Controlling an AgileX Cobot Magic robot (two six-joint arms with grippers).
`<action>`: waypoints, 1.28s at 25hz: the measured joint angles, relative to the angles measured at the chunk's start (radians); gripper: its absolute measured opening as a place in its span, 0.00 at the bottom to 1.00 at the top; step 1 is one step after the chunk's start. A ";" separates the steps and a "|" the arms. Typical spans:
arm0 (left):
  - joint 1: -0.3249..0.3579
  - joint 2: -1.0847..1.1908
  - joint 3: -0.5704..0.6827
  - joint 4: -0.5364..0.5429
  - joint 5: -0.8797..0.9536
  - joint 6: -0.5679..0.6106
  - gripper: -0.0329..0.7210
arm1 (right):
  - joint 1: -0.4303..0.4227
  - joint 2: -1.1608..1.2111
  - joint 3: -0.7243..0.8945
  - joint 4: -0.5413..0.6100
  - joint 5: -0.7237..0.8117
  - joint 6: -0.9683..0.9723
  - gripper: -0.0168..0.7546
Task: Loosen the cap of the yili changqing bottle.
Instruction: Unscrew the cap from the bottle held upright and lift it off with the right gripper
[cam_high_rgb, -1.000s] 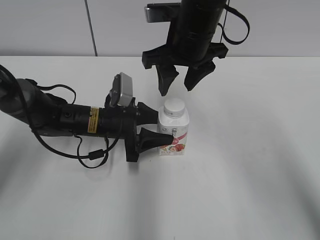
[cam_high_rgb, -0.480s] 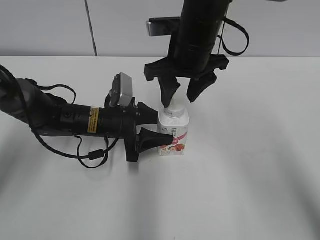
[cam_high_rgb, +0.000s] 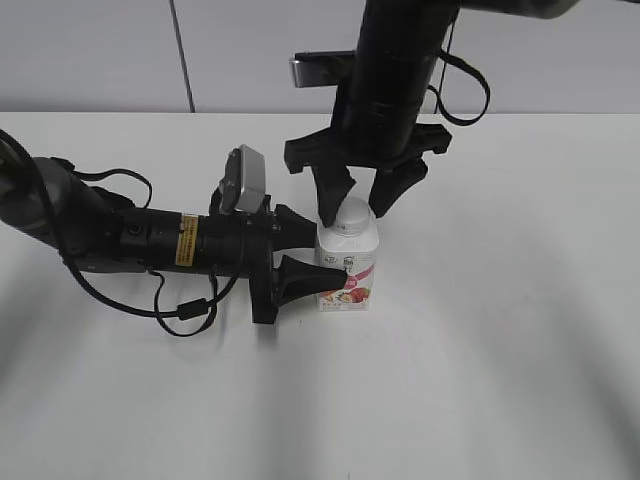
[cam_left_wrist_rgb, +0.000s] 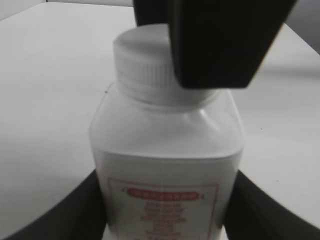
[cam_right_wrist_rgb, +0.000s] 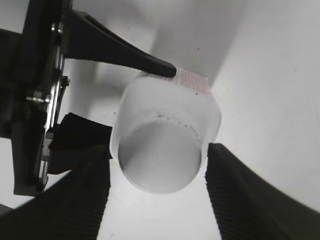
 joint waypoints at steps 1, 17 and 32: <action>0.000 0.000 0.000 0.000 0.000 0.000 0.59 | 0.000 0.003 0.000 0.000 0.000 0.000 0.65; 0.000 0.000 0.000 0.005 0.001 0.000 0.59 | 0.000 0.015 0.000 0.000 0.000 -0.128 0.54; 0.000 -0.006 -0.006 0.037 0.011 0.001 0.58 | 0.000 0.015 0.000 0.007 -0.018 -1.062 0.53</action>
